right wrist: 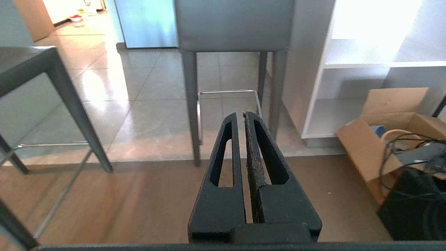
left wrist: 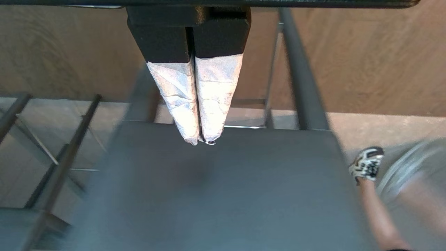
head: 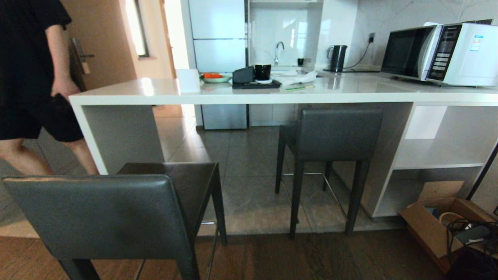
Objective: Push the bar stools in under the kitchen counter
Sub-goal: Pull the gray chair out from under the dining table
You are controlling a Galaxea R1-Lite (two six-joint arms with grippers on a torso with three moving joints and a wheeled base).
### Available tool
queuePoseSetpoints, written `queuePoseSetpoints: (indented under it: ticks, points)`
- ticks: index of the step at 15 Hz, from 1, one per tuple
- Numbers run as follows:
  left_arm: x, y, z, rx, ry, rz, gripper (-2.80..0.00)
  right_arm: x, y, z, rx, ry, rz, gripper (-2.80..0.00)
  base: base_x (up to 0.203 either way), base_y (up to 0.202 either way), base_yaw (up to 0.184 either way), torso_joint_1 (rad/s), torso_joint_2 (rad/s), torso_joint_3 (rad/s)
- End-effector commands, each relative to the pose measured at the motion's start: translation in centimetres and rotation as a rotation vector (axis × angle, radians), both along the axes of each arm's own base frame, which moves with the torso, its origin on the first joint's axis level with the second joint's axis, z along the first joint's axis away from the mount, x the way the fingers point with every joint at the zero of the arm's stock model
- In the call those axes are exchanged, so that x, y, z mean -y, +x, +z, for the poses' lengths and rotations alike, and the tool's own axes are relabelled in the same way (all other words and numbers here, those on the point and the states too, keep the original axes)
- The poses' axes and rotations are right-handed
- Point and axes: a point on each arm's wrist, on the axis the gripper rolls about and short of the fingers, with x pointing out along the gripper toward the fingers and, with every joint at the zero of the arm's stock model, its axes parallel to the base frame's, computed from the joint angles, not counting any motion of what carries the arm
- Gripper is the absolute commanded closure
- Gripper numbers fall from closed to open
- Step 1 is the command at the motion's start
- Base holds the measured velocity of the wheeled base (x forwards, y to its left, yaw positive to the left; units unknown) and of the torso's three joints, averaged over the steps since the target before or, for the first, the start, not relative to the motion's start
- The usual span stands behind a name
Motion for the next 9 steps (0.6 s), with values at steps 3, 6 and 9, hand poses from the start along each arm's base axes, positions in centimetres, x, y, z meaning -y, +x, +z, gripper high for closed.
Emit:
queuePoseSetpoints:
  ticks: [3,6,9]
  points:
    - [0.0,0.01,-0.01,-0.002,-0.001,0.0,0.0,0.0,0.07,-0.25,-0.008,0.0,0.001,0.0,0.0,-0.195,0.003,0.002,0.0,0.002]
    - [0.0,0.01,-0.01,-0.002,0.0,0.001,0.0,0.0,0.07,-0.25,-0.008,0.0,0.001,0.0,0.0,-0.195,0.002,0.001,0.0,0.004]
    - [0.0,0.01,-0.01,-0.002,-0.001,0.0,0.0,0.0,0.07,-0.25,-0.008,0.001,0.001,0.0,0.0,-0.194,0.0,0.006,0.01,0.005]
